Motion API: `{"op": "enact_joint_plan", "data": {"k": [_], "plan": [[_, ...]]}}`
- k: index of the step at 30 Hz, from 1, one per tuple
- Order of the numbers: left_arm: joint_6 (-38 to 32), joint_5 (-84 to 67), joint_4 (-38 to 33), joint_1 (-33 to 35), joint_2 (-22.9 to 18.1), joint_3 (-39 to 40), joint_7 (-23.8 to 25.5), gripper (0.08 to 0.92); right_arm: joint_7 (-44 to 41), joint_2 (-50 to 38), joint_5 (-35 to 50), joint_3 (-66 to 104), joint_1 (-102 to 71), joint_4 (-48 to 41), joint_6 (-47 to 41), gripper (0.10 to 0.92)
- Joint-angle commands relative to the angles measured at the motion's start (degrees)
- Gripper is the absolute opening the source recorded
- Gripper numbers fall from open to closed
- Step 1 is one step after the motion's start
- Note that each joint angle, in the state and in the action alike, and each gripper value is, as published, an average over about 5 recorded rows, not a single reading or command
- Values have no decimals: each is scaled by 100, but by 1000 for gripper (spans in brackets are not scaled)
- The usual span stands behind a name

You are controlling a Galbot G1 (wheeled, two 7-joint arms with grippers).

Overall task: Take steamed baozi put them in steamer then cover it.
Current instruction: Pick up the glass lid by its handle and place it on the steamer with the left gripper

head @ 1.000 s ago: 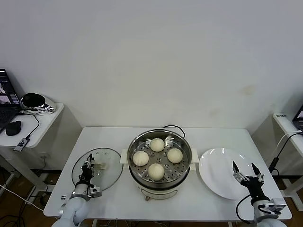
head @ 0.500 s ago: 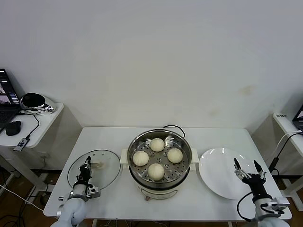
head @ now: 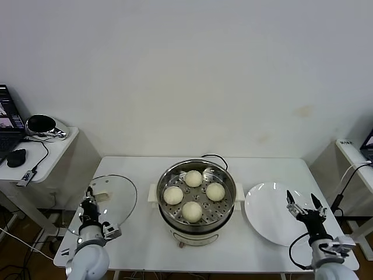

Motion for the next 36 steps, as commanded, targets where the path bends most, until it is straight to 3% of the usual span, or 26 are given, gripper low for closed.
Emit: {"op": "enact_joint_plan", "data": {"k": [1,6,16,32,36], "plan": [[1282,720,-1776,269,49,0,988,141,323,108,-129,-7,134,185,-509,823],[1334,1238,-2329,56,-274,279,1673,141,330,213,-484,-66,88,165,-546,823],[1299,1629,-2644,-363,-912,1595,1842,141,361,407,-730,-72,-28,44,-642,823],[1327,979,-694,-1498,-1952,3679,413,141,426,488,-868,6,5,-150,-742,823],[1338,1318,-275,-1743,-2117,3728,592,141,428,497,-873,24,17,-197,-735,823]]}}
